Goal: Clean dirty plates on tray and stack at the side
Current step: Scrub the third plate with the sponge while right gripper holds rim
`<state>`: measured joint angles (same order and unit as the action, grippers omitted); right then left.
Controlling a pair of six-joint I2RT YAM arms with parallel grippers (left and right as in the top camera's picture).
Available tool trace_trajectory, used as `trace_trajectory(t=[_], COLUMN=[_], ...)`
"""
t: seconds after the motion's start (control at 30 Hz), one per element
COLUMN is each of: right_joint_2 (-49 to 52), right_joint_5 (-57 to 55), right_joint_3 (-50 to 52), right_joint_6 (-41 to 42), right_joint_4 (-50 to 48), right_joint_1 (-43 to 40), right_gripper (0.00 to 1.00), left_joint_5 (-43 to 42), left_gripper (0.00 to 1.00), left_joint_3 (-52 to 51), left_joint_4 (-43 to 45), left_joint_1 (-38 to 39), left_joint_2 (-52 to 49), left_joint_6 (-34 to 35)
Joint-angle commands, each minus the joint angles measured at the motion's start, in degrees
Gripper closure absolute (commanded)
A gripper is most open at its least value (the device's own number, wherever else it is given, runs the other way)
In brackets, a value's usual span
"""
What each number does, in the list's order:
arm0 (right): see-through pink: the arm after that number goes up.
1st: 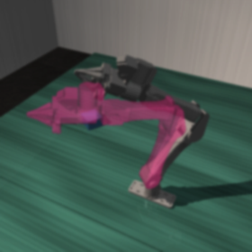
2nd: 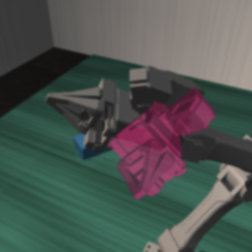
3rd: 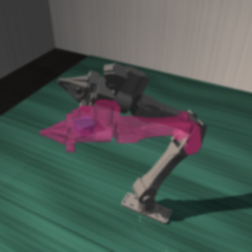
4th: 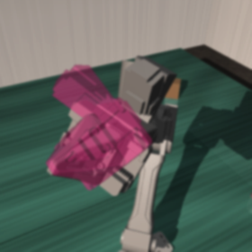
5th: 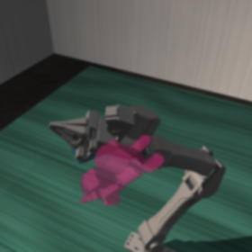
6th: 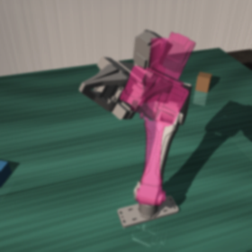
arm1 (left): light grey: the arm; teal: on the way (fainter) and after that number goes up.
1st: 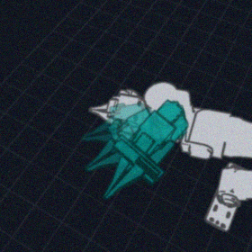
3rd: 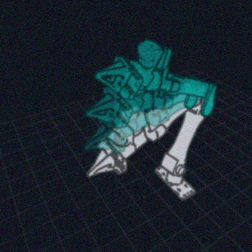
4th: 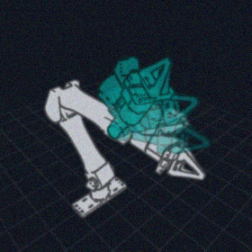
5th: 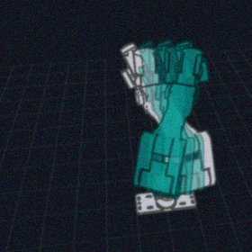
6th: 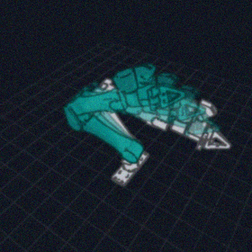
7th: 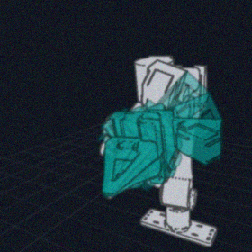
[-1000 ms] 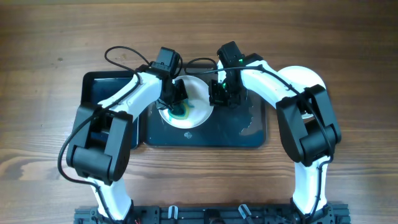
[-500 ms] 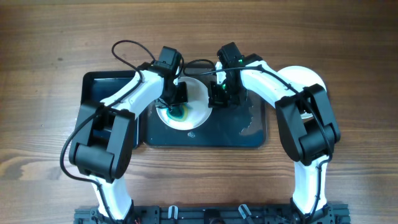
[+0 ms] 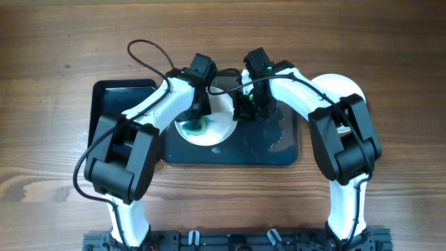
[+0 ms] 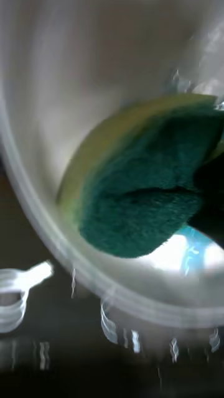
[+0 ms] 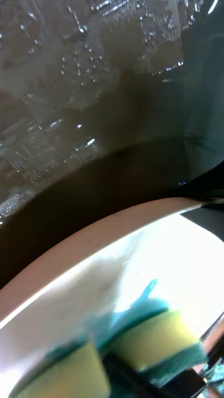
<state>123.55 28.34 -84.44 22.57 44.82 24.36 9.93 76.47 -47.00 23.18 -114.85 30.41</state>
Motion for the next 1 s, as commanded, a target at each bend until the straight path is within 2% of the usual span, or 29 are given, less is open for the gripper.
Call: trace_trajectory(t=[0.0,0.1,0.2,0.27,0.33,0.37,0.4,0.47,0.53,0.67,0.83,0.97], right_joint_2=[1.9,1.9,1.9,1.9,1.9,1.9,1.9,1.9,1.9,1.9,1.9,1.9], right_joint_5=[0.3,2.4,2.7,2.7,2.9,2.9,2.9,2.9,2.8,2.8,2.8,2.8], right_joint_3=[2.6,3.8,4.0,4.0,4.0,4.1,4.1,4.1,4.1,4.1,4.1,4.1], right_joint_6=[0.5,0.4,0.0,0.0,-0.1,-0.1,-0.1,-0.1,-0.1,-0.1,-0.3,-0.3], right_joint_4=[0.3,-1.1,-1.4,-1.6,-1.7,-1.7,-1.7,-1.7,-1.7,-1.8,-1.8,-1.9], right_joint_1=[-2.2,-3.1,-3.1,-3.1,-3.1,-3.1,-3.1,-3.1,-3.1,-3.1,-3.1,-3.0], right_gripper=[0.96,0.96,0.96,0.96,0.96,0.96,0.96,0.96,0.96,0.96,0.96,0.96], left_joint_5=[13.0,8.6,-1.3,-10.0,-22.8,-35.6,-39.2,-37.4,-32.3,-12.2,12.7,15.4], left_gripper=[0.96,0.96,0.96,0.96,0.96,0.96,0.96,0.96,0.96,0.96,0.96,0.96], left_joint_3=[-1.5,-1.5,-1.5,-1.5,-1.5,-1.5,-1.5,-1.5,-1.5,-1.5,-1.5,-1.5], left_joint_4=[-3.7,-4.1,-2.9,-0.7,2.4,5.1,7.2,9.1,10.6,11.4,6.9,2.3], left_joint_1=[-1.6,-1.4,-1.1,-0.8,-0.4,0.2,0.5,0.7,0.7,0.7,0.7,0.7], left_joint_2=[-3.5,-3.5,-3.5,-3.5,-3.5,-3.5,-3.5,-3.5,-3.5,-3.5,-3.5,-3.5], left_joint_6=[7.5,7.5,3.7,-1.9,-10.5,-18.3,-19.7,-19.1,-15.6,-6.2,5.2,7.8])
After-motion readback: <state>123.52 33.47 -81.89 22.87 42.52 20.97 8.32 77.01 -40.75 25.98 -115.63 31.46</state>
